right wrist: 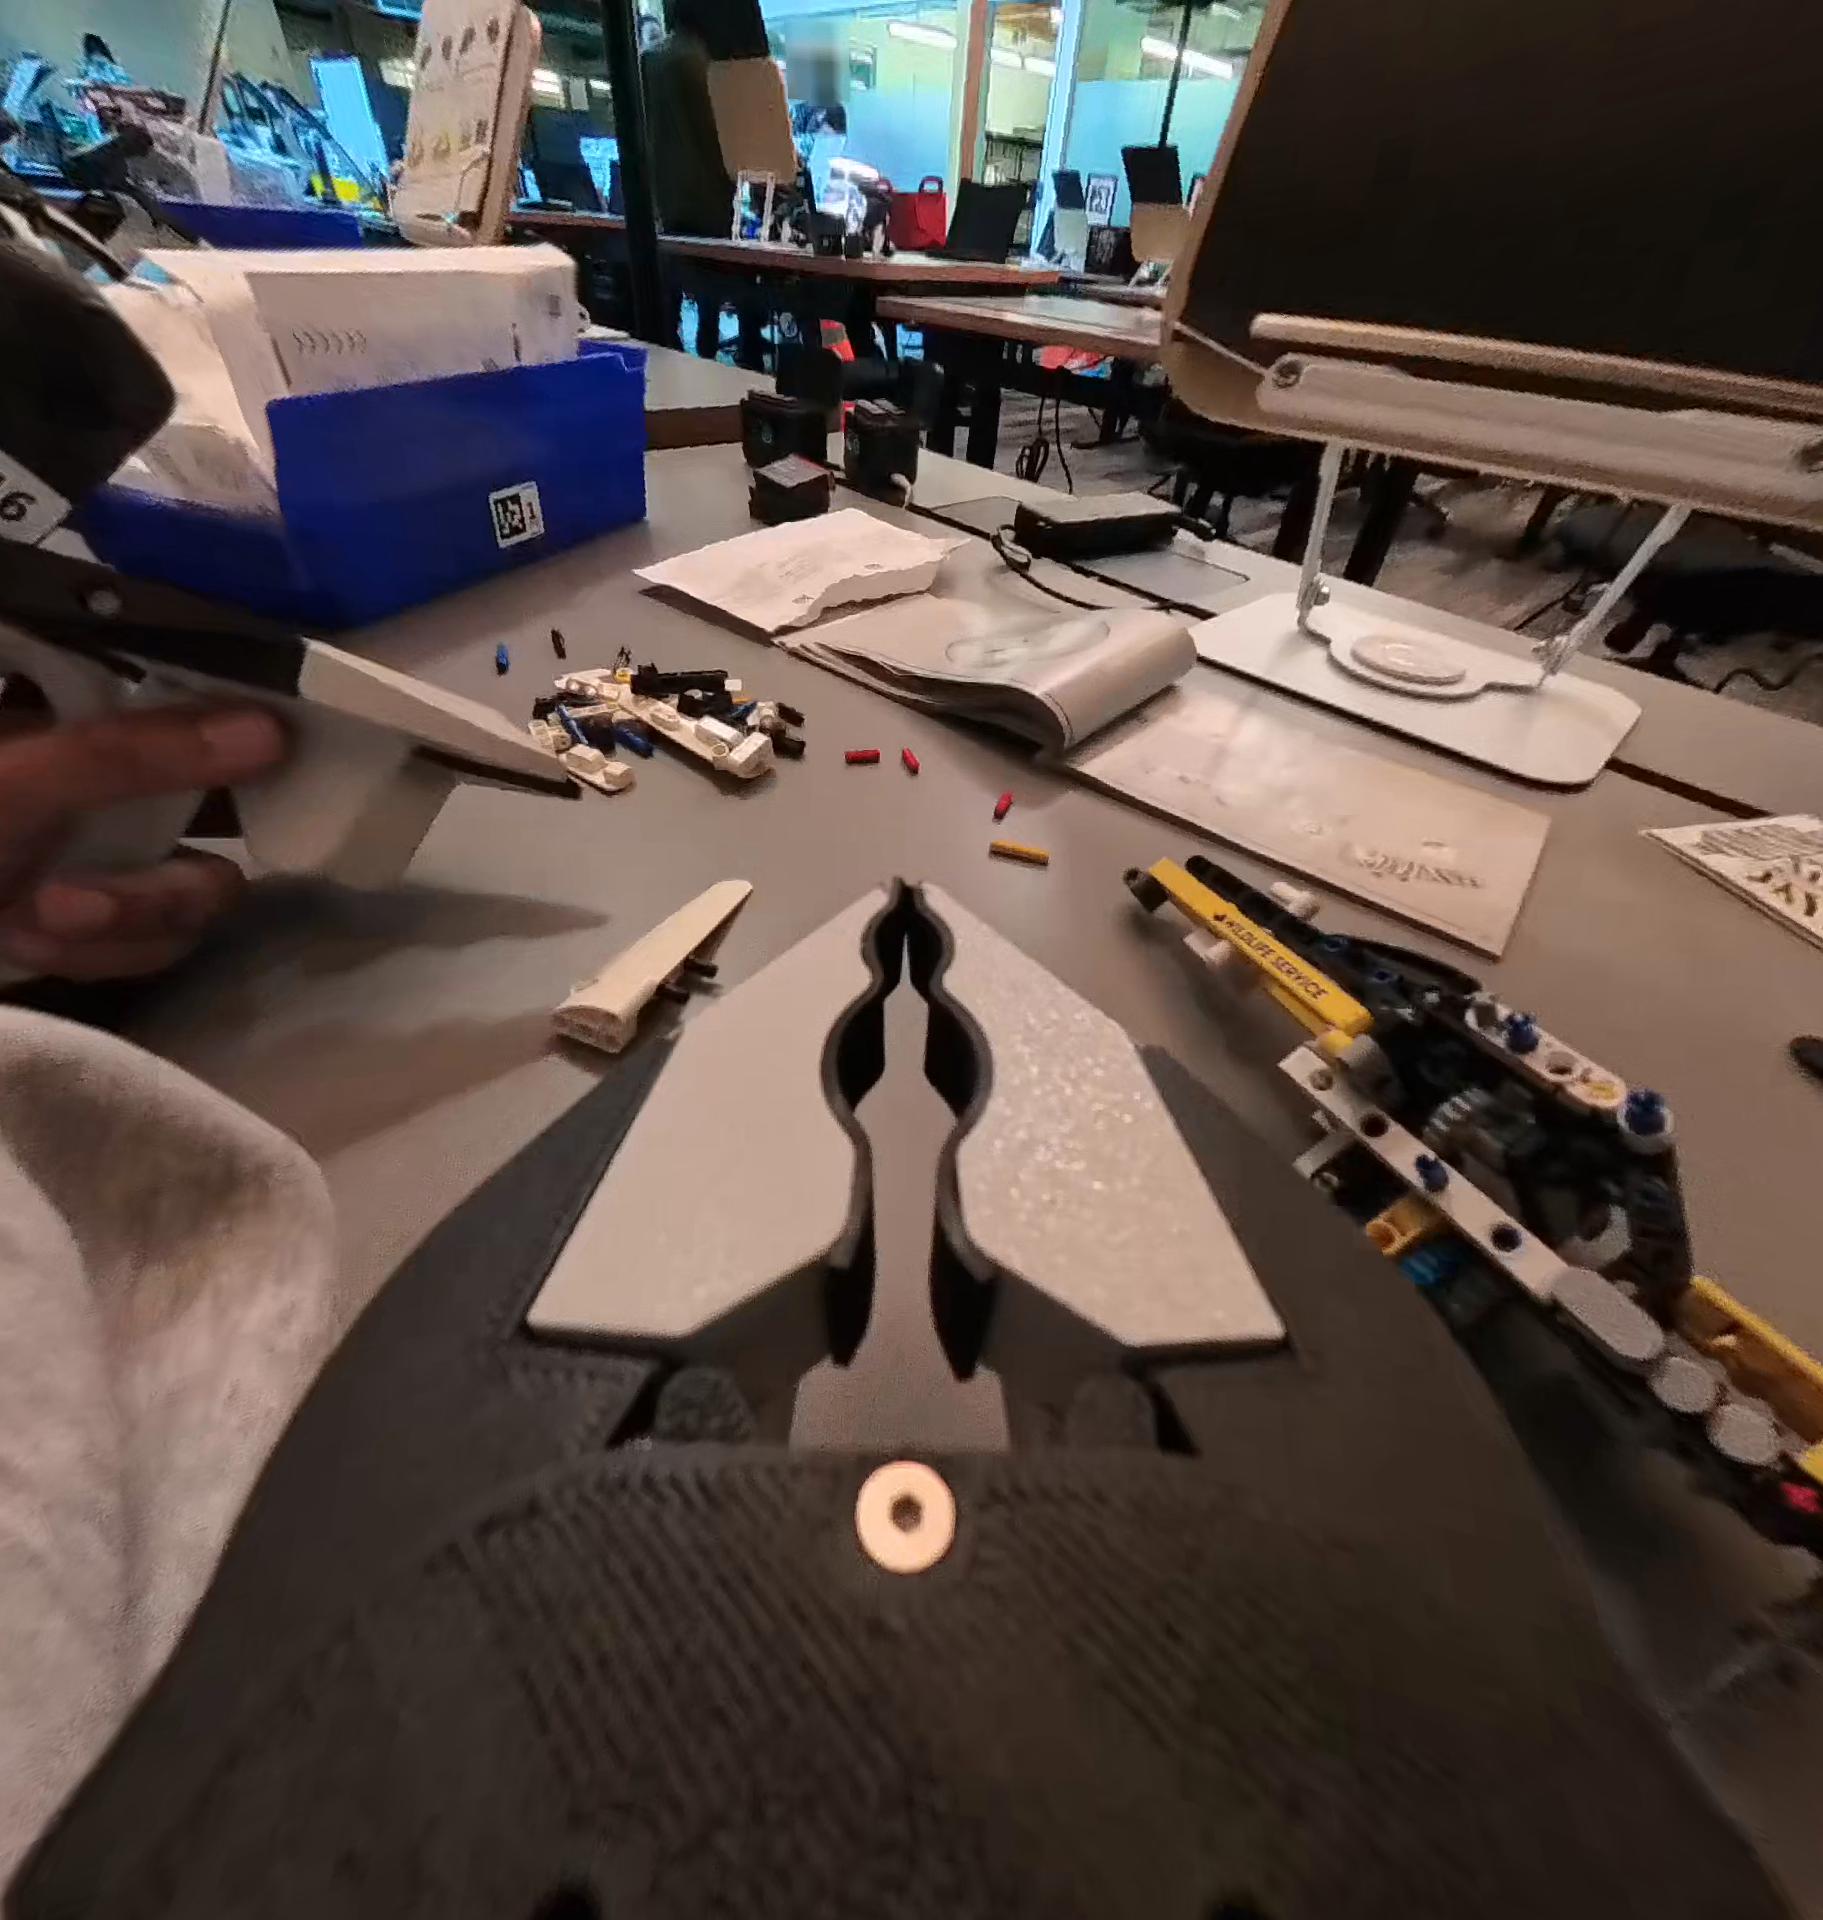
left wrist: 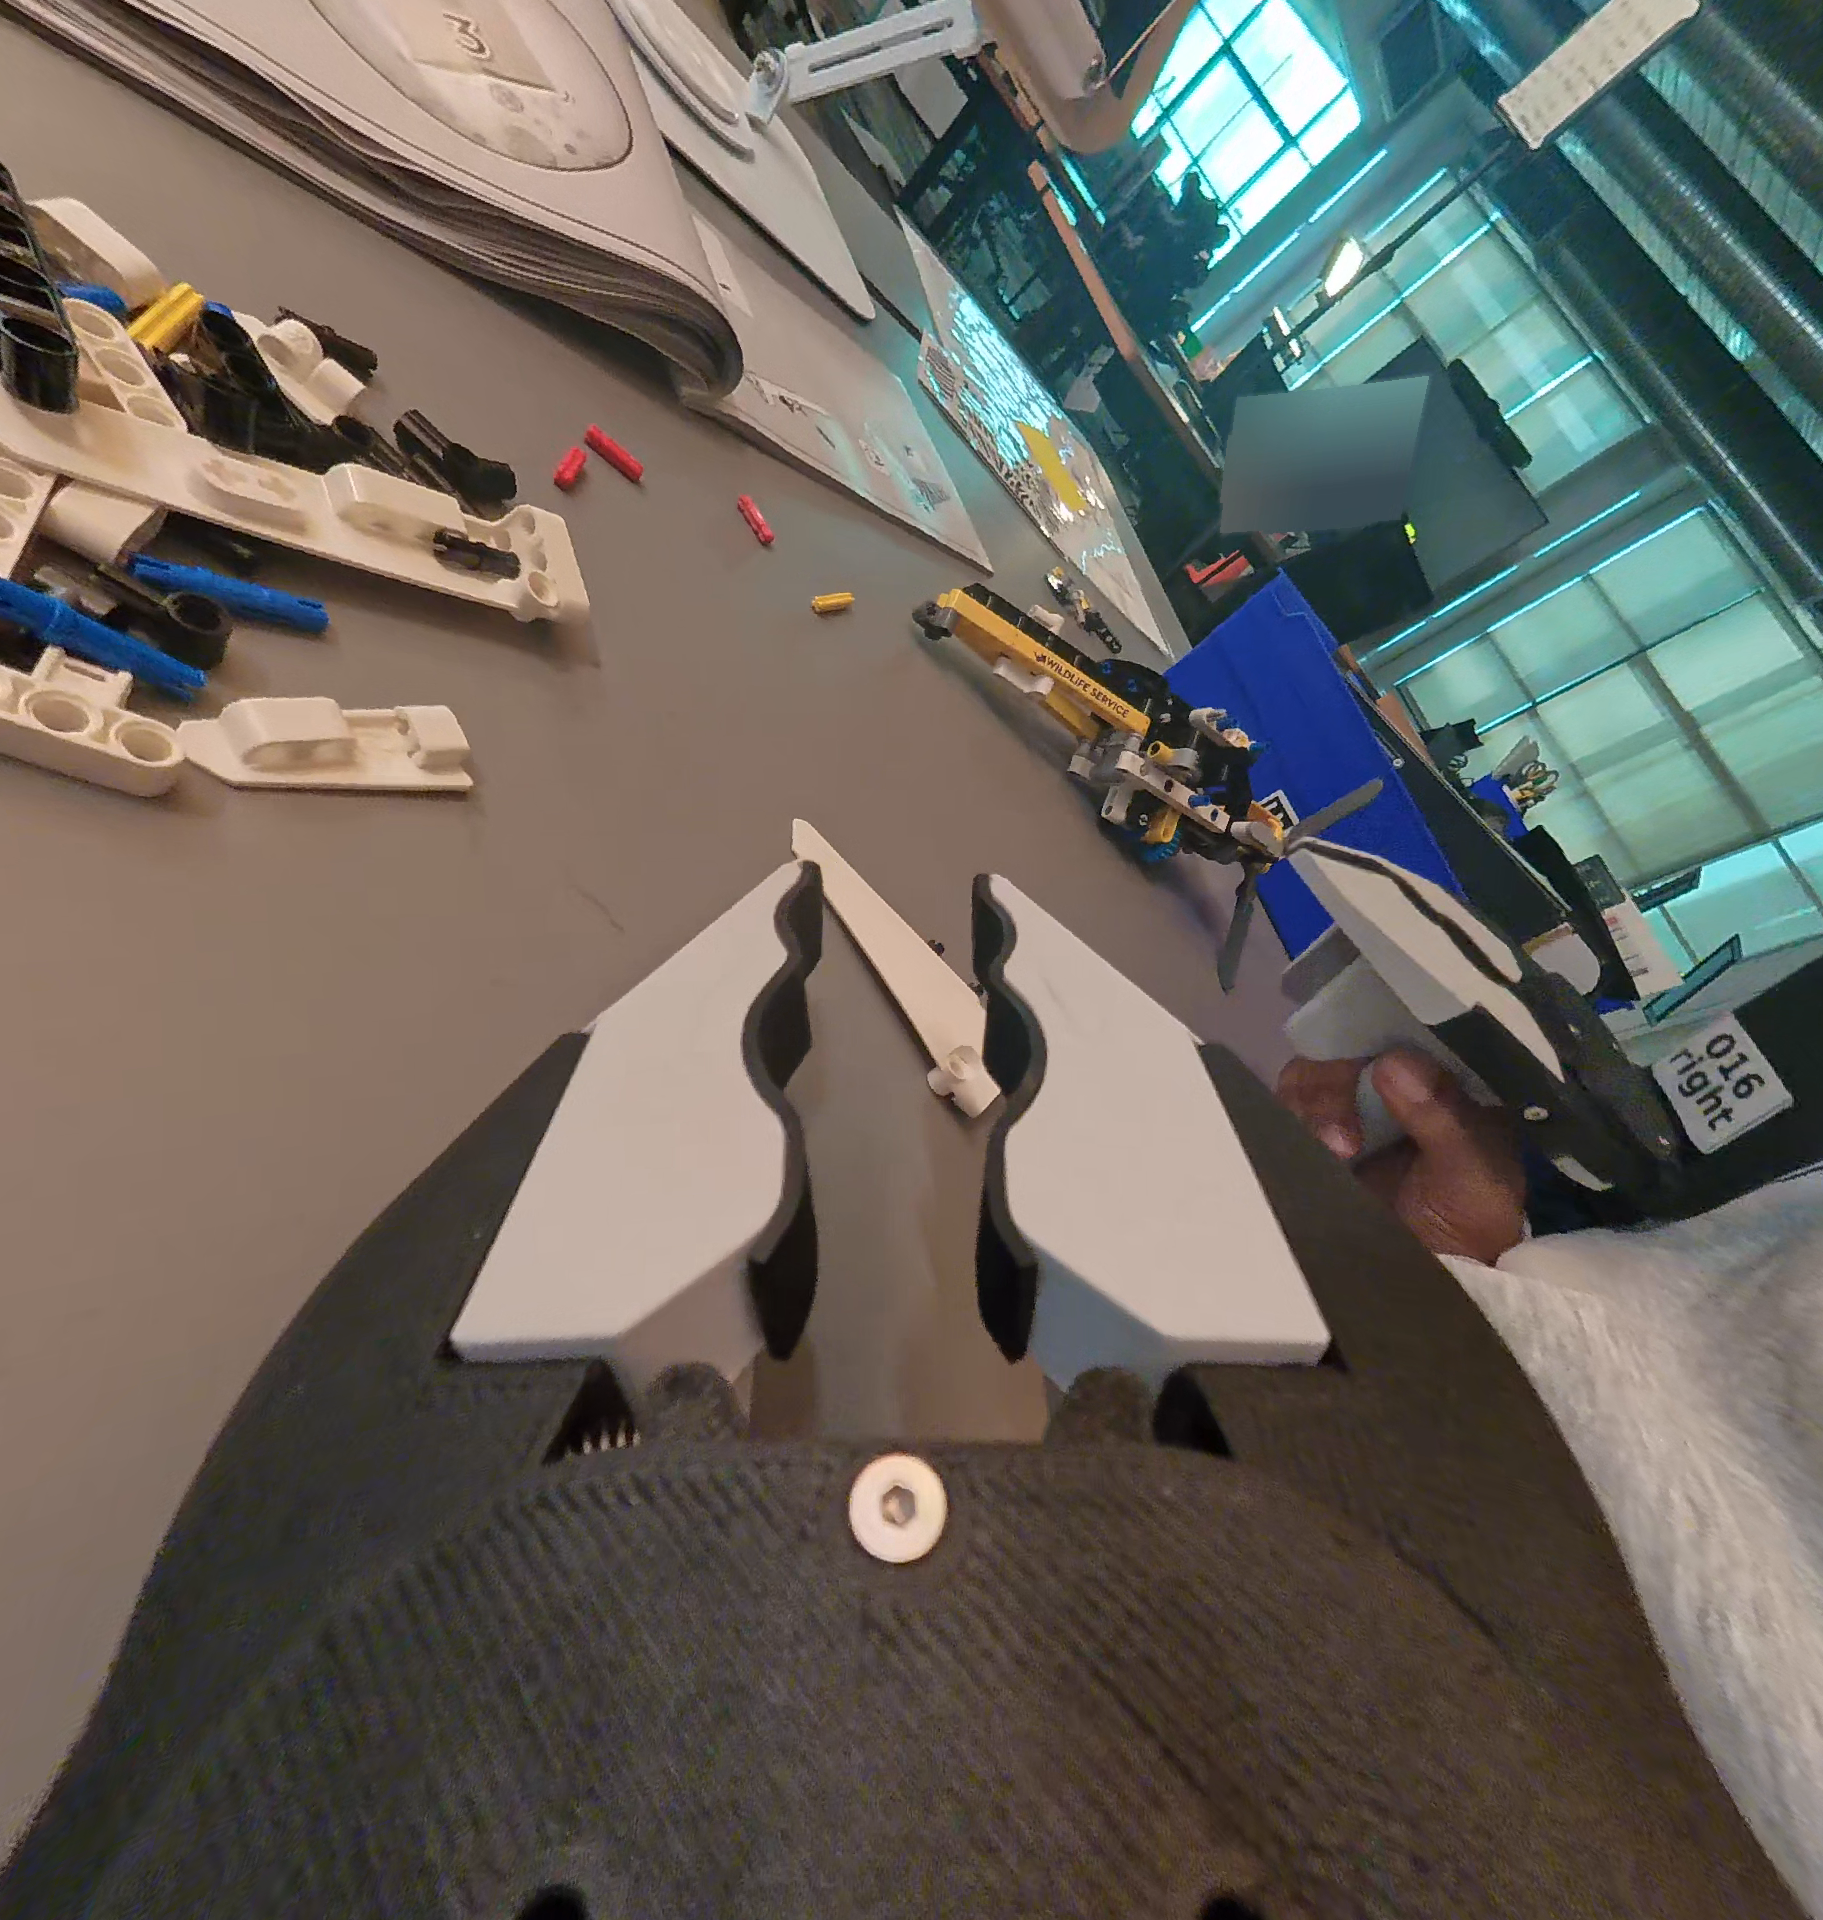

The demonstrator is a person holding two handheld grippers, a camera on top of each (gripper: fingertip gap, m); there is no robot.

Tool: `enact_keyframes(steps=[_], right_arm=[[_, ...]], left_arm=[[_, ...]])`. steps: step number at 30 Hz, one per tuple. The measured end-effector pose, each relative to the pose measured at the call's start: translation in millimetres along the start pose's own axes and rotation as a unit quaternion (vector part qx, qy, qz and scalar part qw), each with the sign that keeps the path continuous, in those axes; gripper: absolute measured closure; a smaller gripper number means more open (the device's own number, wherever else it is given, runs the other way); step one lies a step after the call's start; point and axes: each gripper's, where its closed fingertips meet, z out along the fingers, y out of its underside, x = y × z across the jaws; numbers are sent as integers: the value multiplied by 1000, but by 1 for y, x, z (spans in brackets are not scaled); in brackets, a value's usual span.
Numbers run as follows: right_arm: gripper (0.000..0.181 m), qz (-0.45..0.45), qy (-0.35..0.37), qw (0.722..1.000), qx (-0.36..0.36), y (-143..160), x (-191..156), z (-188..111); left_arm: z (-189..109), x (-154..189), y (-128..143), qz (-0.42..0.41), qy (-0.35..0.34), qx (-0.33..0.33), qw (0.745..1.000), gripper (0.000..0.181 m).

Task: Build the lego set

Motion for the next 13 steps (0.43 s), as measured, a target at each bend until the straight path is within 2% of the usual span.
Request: enact_keyframes(steps=[4,7,13], right_arm=[[181,-29,25,999,-7,2,1,2],[181,-41,17,999,-26,7,-3,7],[181,0,64,998,-28,8,17,5]], left_arm=[[2,-3,2,-4,-8,-8,1000,144],[3,-4,3,-5,-11,-13,1000,140],[2,-4,3,-5,-11,-12,1000,139]])
